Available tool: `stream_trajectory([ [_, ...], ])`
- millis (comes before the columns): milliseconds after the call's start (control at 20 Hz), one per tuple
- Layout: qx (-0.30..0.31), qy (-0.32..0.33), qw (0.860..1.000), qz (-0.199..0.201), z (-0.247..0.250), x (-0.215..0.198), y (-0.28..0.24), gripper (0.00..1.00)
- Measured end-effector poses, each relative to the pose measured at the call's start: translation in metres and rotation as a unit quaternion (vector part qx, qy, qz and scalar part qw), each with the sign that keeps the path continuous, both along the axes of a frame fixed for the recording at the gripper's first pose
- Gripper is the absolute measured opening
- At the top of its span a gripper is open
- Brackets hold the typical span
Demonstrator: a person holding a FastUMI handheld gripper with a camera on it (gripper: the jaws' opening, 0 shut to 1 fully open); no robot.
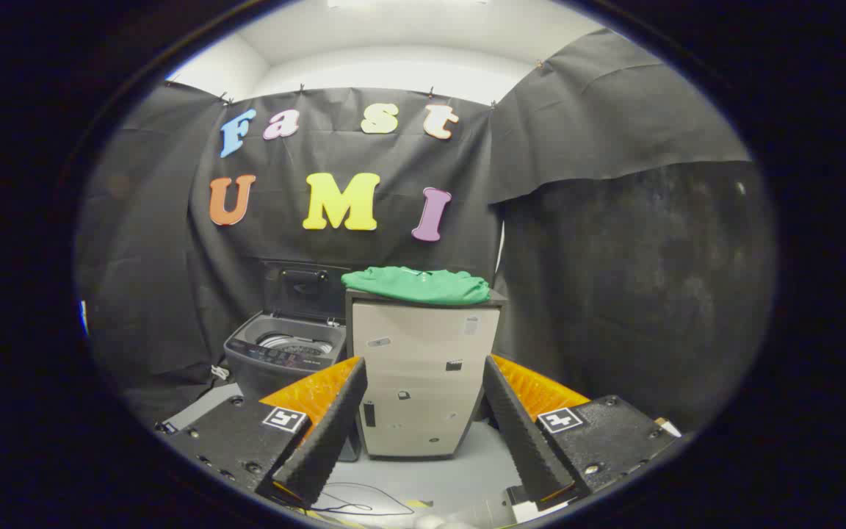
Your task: Put the clothes into the washing machine and then close the washing machine lid.
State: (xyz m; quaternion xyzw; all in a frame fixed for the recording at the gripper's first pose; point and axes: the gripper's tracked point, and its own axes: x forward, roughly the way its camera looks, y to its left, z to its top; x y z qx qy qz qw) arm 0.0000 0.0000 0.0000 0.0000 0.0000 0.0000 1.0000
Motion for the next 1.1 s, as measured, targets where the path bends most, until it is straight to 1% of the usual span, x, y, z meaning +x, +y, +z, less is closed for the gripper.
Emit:
stream_trajectory([
  [700,-0.007,0.004,1.000,0.000,0.000,-0.001,0.005,0.99],
  [1100,0.012,-0.006,1.000,-0.011,0.015,0.005,0.002,0.99],
])
